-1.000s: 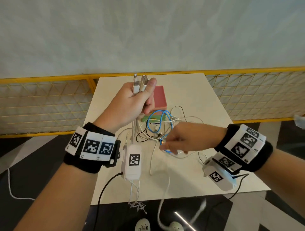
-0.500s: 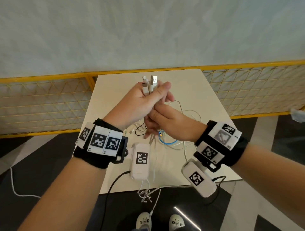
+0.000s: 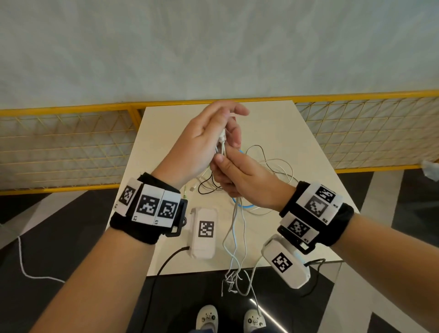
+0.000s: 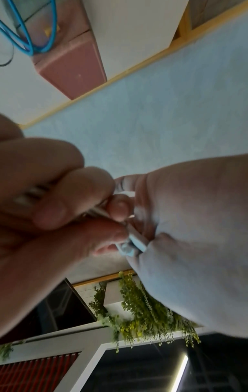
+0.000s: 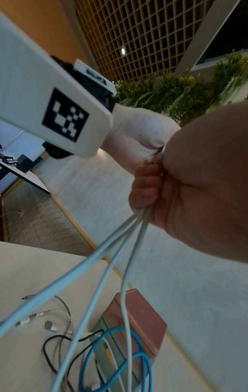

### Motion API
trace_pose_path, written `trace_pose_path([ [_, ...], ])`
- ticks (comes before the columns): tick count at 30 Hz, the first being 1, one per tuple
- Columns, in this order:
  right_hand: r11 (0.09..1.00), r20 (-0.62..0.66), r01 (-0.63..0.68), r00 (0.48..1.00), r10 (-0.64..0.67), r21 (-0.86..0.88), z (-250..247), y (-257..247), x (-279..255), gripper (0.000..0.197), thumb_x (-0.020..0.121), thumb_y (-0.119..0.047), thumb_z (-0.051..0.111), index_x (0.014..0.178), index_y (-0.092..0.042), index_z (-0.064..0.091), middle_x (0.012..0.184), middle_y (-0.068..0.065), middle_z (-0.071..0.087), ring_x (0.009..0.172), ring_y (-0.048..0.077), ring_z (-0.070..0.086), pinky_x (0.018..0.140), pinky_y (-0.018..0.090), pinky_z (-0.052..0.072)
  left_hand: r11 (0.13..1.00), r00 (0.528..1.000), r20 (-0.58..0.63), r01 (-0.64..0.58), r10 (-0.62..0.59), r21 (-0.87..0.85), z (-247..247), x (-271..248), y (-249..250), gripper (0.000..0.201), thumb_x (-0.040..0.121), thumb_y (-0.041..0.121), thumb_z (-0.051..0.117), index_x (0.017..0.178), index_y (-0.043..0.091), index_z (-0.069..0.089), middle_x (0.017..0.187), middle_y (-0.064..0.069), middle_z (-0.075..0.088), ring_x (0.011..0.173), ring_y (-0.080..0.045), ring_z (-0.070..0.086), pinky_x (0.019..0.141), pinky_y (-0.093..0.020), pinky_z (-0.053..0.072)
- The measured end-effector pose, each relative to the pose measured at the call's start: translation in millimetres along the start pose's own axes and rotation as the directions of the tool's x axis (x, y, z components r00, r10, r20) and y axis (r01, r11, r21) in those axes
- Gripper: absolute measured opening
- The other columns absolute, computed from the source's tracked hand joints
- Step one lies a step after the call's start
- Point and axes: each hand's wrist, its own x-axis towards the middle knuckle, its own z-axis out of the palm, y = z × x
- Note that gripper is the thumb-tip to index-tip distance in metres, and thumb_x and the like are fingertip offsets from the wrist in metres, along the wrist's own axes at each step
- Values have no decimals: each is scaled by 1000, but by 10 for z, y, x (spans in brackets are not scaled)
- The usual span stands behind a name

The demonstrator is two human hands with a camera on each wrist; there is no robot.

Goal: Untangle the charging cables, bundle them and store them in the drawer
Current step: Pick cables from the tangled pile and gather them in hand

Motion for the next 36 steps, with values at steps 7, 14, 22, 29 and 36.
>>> trace_pose_path([
  [7,997,-31,52,998,-51,56,7,-60,27,27,104,-15,24,79,-13,37,64,0,28,48,7,24,43,18,21,987,994,-78,-65,76,146,7,-1,-25,31,105,20,39,101,6,67,86,-7,66,69,-7,59,63,-14,45],
  [14,986,-104,135,987,-125,98,53,-48,30,29,104,-15,25,79,-10,39,53,-7,34,41,4,25,38,13,23,974,995,-87,25,-46,-224,68,-65,-18,45,95,29,56,137,22,42,99,-15,71,88,-18,67,71,-23,53],
  [22,988,80,152,985,-155,41,-51,28,38,16,95,-15,32,85,-9,43,66,0,33,54,8,33,51,19,35,994,990,-95,100,-105,-52,55,-87,-36,56,107,29,31,64,5,58,77,-9,74,69,-15,72,63,-26,55],
  [29,903,138,58,990,2,-425,-102,655,-30,21,103,-20,26,89,-10,39,74,-5,41,61,14,46,63,23,43,933,924,-359,-7,-132,-361,-260,82,198,51,104,43,28,58,20,28,48,8,26,37,-11,24,41,-20,21],
  [36,798,193,24,974,116,-602,-175,917,88,12,101,-16,33,94,-14,42,84,-2,60,86,19,63,84,33,48,956,943,-324,-22,-78,-294,-262,55,275,50,105,38,28,58,20,29,51,4,22,40,-11,16,44,-19,13],
])
